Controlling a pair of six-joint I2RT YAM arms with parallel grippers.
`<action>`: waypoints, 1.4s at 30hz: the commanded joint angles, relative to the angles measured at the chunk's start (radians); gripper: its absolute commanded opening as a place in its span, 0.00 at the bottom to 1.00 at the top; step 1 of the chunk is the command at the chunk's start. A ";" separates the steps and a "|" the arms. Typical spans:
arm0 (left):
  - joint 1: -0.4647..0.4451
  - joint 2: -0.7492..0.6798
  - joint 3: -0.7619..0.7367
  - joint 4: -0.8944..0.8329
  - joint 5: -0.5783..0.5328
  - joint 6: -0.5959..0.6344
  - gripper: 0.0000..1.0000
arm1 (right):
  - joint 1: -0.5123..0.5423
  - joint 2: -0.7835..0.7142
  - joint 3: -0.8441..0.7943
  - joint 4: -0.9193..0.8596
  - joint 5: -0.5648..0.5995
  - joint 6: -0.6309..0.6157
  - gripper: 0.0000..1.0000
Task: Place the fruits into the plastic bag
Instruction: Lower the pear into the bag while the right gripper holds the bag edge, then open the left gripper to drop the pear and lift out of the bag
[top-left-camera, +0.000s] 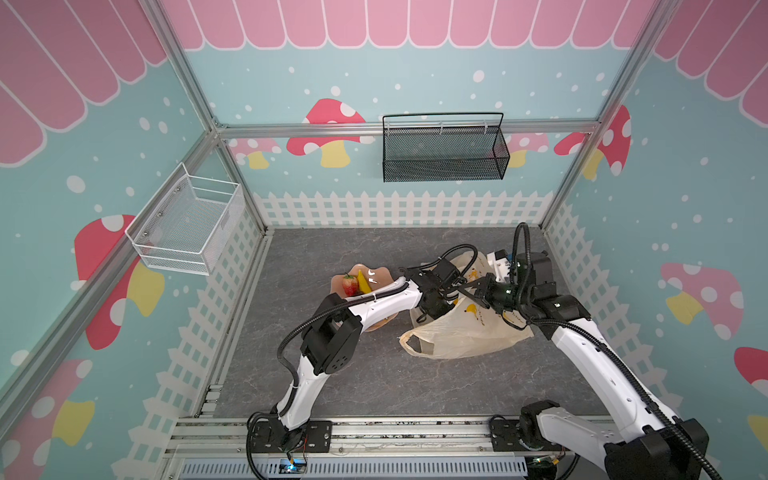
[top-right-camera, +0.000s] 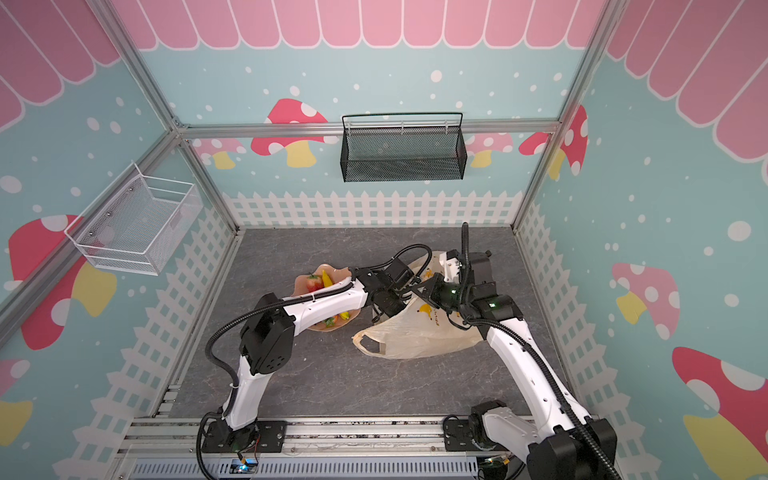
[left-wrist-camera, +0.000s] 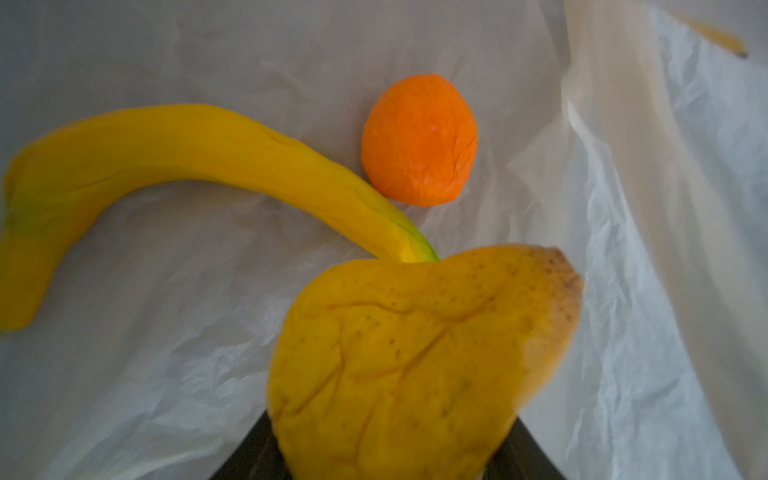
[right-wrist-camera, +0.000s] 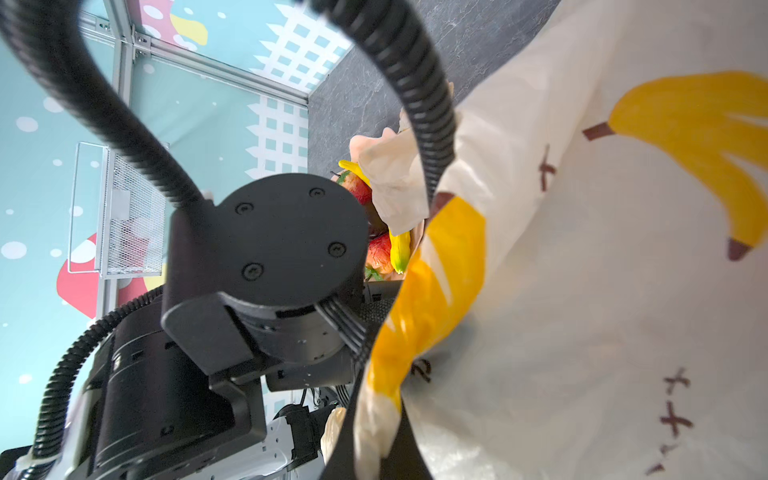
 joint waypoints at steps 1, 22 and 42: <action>-0.024 0.037 0.053 0.055 0.054 -0.089 0.44 | 0.005 -0.016 -0.015 0.021 -0.019 0.013 0.00; -0.035 0.019 0.001 0.194 0.180 -0.254 0.94 | 0.005 -0.028 -0.039 0.031 -0.018 0.008 0.00; 0.063 -0.242 -0.283 0.253 0.071 -0.306 0.99 | 0.007 0.038 0.020 0.051 -0.049 -0.032 0.00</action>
